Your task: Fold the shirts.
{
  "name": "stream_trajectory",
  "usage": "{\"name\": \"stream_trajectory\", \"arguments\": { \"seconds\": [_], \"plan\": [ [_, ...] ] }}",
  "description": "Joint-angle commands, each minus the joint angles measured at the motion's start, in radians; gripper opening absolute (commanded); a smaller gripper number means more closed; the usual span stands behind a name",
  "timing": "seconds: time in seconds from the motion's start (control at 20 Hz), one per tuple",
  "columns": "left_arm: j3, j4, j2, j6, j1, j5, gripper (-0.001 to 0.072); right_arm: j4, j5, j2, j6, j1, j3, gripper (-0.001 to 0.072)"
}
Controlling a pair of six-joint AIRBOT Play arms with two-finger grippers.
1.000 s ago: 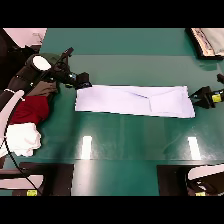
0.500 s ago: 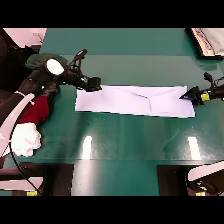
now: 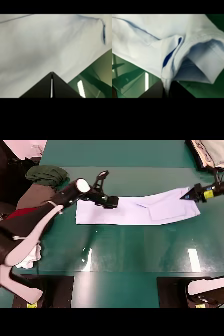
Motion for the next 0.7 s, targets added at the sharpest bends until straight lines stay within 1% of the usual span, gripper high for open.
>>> {"name": "stream_trajectory", "arguments": {
  "seconds": [0.0, 0.15, 0.2, 0.25, 0.4, 0.65],
  "plan": [
    [0.187, -0.018, -0.174, -0.024, -0.051, -0.004, 0.0023, 0.004, 0.047, 0.087, 0.140, 0.101, 0.122, 0.0013],
    [0.351, -0.041, -0.310, -0.033, -0.089, -0.048, 0.0023, 0.003, 0.058, 0.102, 0.211, 0.226, 0.266, 0.0013],
    [0.384, -0.042, -0.338, -0.037, -0.097, -0.054, 0.0023, 0.003, 0.057, 0.102, 0.220, 0.261, 0.303, 0.0013],
    [0.403, -0.044, -0.358, -0.058, -0.099, -0.056, 0.0023, 0.003, 0.055, 0.102, 0.235, 0.301, 0.337, 0.0013],
    [0.407, -0.045, -0.368, -0.062, -0.098, -0.047, 0.0023, 0.002, 0.035, 0.102, 0.252, 0.388, 0.398, 0.0013],
    [0.410, -0.043, -0.356, -0.050, -0.088, -0.061, 0.0023, -0.002, -0.046, 0.101, 0.251, 0.466, 0.405, 0.0013]
  ]
}}
